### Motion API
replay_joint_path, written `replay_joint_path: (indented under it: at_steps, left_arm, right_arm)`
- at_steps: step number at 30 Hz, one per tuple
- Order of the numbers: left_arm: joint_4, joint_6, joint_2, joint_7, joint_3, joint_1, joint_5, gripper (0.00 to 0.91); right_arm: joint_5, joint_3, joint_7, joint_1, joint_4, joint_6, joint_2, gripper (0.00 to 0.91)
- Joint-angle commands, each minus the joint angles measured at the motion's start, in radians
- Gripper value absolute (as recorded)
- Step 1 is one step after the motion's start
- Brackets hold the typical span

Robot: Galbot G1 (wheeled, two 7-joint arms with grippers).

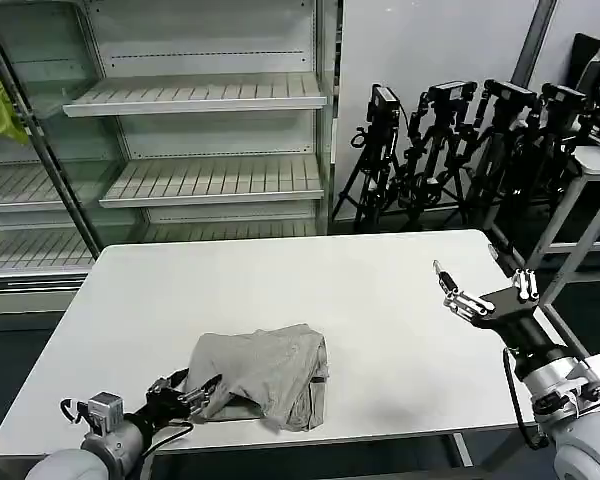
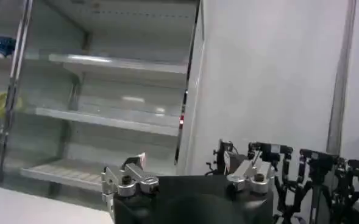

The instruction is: Fold and organize the clothes.

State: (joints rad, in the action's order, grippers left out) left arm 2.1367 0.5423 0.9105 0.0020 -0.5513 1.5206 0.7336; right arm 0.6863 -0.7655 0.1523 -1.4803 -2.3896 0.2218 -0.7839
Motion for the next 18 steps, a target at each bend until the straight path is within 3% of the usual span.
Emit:
replay_joint_path:
  at_steps: [1,18]
  left_arm:
    - [0.009,-0.001,0.007,0.006,0.002,0.002,-0.001,0.05]
    - [0.03,-0.006,0.02,0.013,-0.01,0.014,-0.008,0.04]
  right_arm:
    - [-0.001,0.003,-0.001,0.0,0.003,0.001,0.0,0.907]
    - [0.0,0.003,-0.002,-0.001,0.0,-0.001,0.001,0.907]
